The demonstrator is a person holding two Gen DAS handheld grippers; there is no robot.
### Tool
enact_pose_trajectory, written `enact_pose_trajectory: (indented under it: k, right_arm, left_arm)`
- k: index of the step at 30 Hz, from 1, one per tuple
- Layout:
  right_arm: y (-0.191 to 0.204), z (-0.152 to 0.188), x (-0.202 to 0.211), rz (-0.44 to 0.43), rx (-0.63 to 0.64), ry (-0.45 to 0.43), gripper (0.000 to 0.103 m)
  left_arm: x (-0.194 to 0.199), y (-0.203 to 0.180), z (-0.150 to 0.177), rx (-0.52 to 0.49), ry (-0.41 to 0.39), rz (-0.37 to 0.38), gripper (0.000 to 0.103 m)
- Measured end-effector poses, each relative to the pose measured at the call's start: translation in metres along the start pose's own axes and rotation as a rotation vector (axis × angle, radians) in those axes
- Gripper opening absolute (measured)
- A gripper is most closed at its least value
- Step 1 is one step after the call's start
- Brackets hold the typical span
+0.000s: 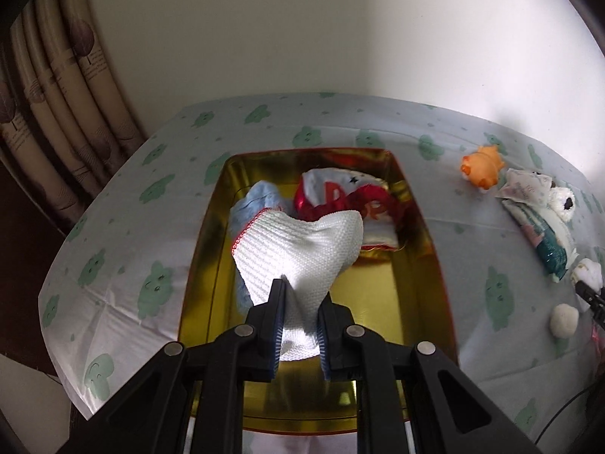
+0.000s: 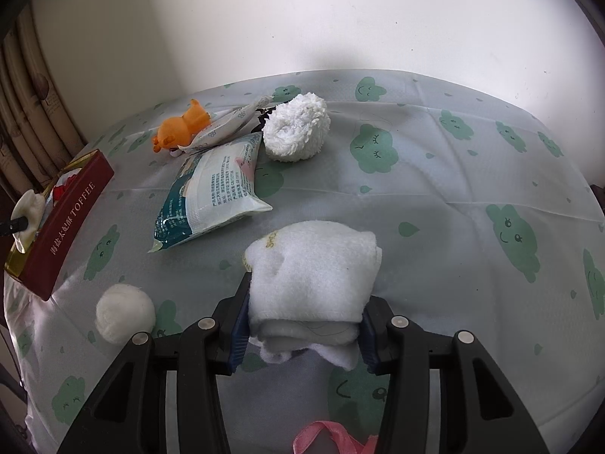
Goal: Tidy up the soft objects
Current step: 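Lower the white sock into the tin beside the garment and release it with the left gripper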
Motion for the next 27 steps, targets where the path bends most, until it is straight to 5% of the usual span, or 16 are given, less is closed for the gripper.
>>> enact_pose_trajectory:
  k: [12,18,27]
  right_arm:
    - [0.001,0.000,0.000,0.001,0.000,0.000,0.045]
    - [0.001,0.001,0.000,0.001,0.001,-0.001,0.045]
    - [0.001,0.001,0.000,0.001,0.001,-0.001,0.045]
  left_arm:
    - [0.003,0.006,0.015,-0.052,-0.010,-0.034,0.016]
    - [0.005,0.010,0.017,-0.021,-0.018,0.010,0.019]
    - [0.011,0.008,0.018,-0.007,-0.025,0.045,0.037]
Point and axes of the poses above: each gripper's, at about its wrist camera, not at the fingertips, and x roughly against the way its jaws point, y to its left, z to its underside, the point moved 3 cm from there along -x, roughly the way its jaws point, and after that the axes turned 8 degrees about -y, right-handed, at the moved point
